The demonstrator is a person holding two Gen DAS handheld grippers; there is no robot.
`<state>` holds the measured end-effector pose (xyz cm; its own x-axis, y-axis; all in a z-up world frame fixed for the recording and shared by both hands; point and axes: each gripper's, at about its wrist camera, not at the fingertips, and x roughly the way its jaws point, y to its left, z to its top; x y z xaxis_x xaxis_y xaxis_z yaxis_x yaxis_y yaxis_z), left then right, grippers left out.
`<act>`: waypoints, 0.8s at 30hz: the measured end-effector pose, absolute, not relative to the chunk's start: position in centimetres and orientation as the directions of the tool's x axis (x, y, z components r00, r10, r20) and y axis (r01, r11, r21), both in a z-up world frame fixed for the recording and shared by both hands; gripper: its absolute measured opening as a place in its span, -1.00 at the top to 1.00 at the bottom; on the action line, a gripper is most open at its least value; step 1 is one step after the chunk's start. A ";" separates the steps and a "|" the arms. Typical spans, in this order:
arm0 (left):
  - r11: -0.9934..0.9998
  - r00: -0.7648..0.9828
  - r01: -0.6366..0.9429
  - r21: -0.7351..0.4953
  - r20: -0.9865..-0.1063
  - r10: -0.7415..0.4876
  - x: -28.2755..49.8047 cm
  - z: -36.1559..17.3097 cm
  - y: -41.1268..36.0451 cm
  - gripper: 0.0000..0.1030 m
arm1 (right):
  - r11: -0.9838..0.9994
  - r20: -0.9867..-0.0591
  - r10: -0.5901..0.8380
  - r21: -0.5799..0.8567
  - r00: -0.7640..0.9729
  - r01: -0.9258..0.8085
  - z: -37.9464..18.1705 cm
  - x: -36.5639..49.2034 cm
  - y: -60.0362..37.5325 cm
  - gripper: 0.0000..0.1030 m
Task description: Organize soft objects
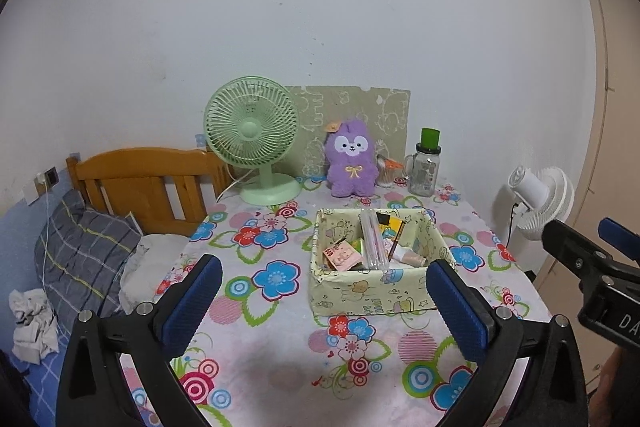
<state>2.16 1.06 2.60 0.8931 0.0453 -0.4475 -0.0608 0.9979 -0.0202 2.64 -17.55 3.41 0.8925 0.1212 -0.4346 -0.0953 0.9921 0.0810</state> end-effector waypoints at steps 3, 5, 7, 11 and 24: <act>0.998 0.899 -0.060 -0.021 -0.436 0.045 1.4 2.9 1.2 -0.99 | 0.993 -0.426 0.112 0.085 0.898 -0.083 3.6 1.9 -18.1 -0.99; 0.998 0.904 -0.058 -0.024 -0.426 0.043 1.0 3.1 1.2 -1.00 | 0.993 -0.420 0.108 0.090 0.901 -0.077 3.6 1.4 -18.4 -0.99; 0.998 0.908 -0.052 -0.027 -0.418 0.036 0.5 3.2 1.1 -0.99 | 0.993 -0.415 0.105 0.092 0.904 -0.073 3.7 1.1 -18.6 -0.99; 0.999 0.914 -0.044 -0.030 -0.405 0.028 -0.2 3.4 1.0 -1.00 | 0.994 -0.400 0.097 0.087 0.912 -0.068 3.9 0.0 -18.7 -0.99; 0.999 0.917 -0.042 -0.023 -0.398 0.029 -1.2 3.7 0.5 -1.00 | 0.993 -0.384 0.106 0.089 0.917 -0.077 4.1 -0.9 -18.8 -0.99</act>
